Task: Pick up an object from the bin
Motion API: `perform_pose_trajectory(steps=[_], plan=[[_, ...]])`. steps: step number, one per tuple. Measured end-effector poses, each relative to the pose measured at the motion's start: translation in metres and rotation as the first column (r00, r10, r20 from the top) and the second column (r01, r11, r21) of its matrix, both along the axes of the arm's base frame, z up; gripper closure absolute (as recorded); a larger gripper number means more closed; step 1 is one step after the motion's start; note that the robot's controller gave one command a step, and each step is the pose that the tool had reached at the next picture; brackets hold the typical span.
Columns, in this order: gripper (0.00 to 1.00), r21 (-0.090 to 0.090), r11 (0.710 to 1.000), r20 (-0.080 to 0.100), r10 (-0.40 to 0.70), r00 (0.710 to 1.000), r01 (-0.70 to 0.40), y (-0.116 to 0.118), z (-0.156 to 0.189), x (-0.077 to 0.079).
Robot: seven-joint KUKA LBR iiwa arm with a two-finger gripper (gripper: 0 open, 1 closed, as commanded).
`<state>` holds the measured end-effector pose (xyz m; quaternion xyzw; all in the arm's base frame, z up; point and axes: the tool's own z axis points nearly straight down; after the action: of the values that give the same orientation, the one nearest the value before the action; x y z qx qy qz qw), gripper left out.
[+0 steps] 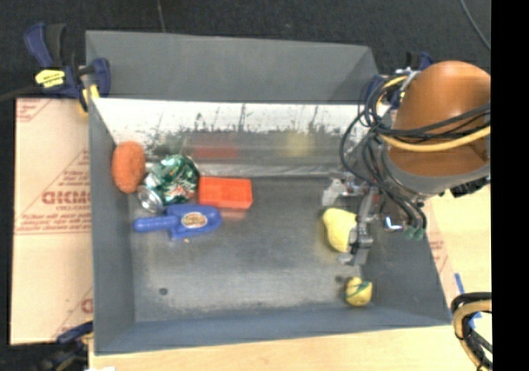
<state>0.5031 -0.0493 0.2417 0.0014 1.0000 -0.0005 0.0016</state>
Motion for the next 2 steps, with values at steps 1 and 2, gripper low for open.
perform_pose_trajectory(steps=[1, 2], plan=[[0.0, 0.002, 0.996, 0.003, -0.09, 0.996, 0.09, -0.016, -0.023, 0.008], [0.0, 0.0, 0.988, 0.0, -0.153, 0.988, 0.153, -0.032, -0.042, 0.018]])
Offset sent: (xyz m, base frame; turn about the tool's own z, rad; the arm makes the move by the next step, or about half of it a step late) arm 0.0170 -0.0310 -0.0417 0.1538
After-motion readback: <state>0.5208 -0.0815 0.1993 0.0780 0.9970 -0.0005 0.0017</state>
